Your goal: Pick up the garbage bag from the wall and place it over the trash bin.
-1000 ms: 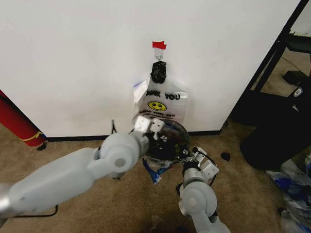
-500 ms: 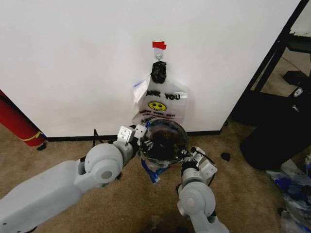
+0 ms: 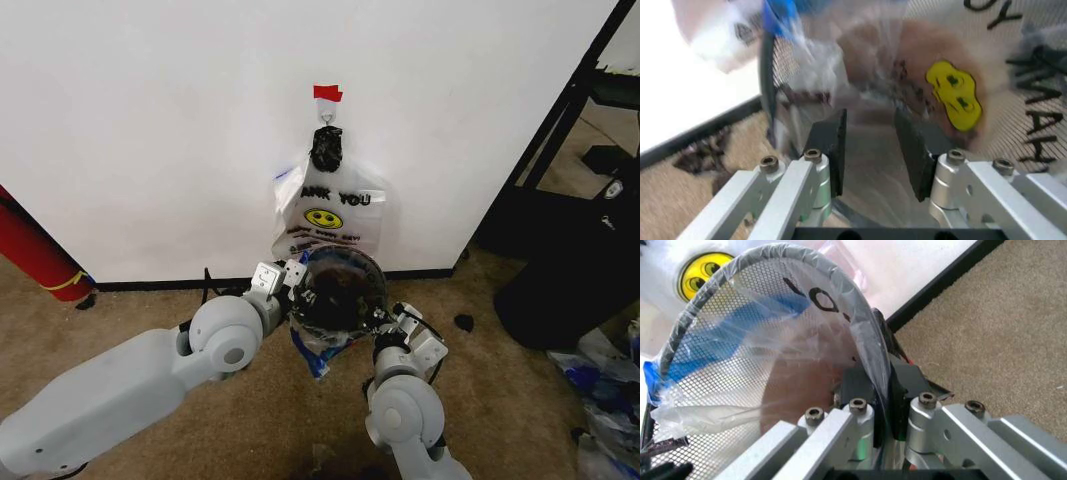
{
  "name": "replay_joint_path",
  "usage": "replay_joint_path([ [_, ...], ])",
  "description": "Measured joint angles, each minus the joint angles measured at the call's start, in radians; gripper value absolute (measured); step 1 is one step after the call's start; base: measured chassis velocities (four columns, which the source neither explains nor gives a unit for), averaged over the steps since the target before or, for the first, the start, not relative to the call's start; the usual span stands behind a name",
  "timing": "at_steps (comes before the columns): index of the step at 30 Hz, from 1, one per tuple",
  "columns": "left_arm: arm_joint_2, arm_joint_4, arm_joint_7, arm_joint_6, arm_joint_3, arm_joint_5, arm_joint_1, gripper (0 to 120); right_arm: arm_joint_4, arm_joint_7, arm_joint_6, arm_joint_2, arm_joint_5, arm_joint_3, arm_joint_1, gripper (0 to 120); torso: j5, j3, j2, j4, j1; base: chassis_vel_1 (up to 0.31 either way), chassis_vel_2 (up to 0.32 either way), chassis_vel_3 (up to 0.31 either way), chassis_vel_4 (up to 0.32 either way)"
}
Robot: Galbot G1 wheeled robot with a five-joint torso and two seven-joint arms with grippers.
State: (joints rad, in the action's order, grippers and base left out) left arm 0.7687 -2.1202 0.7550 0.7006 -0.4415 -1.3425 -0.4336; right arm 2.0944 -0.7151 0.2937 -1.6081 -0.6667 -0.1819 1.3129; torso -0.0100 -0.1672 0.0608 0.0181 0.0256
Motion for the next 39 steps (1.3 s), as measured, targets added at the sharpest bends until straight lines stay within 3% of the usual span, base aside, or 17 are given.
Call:
replay_joint_path([
  [4, 0.014, 0.010, 0.037, 0.009, -0.001, -0.033, 0.004, 29, 0.000, 0.000, 0.000, 0.000, 0.000, 0.000, -0.002, 0, -0.0001, 0.000, 0.000, 0.0001, 0.000, 0.000, 0.000, 0.000, 0.000],
  [11, 0.024, 0.034, 0.052, 0.032, -0.042, 0.021, 0.048, 26, 0.000, 0.000, -0.001, 0.000, -0.001, 0.000, -0.003, 0, 0.0000, 0.000, 0.000, 0.0000, 0.000, 0.000, 0.000, 0.000, 0.000],
  [19, 0.058, 0.083, 0.113, 0.034, -0.057, -0.033, 0.074, 22, 0.006, 0.001, -0.001, 0.000, 0.001, 0.003, 0.001, 0, -0.0001, 0.000, 0.000, 0.0000, 0.000, 0.000, 0.000, 0.000, 0.000],
  [27, 0.062, 0.102, 0.158, 0.004, -0.054, -0.070, 0.072, 0, 0.006, 0.004, -0.003, 0.000, 0.002, 0.004, 0.002, 0, -0.0001, 0.000, 0.000, 0.0000, 0.000, 0.000, 0.000, 0.000, 0.000],
  [39, 0.046, 0.058, 0.170, -0.025, -0.038, -0.086, 0.067, 0, -0.001, 0.008, -0.004, 0.000, 0.007, 0.006, 0.003, 0, -0.0001, 0.000, 0.000, 0.0001, 0.000, 0.000, 0.000, 0.000, 0.000],
])
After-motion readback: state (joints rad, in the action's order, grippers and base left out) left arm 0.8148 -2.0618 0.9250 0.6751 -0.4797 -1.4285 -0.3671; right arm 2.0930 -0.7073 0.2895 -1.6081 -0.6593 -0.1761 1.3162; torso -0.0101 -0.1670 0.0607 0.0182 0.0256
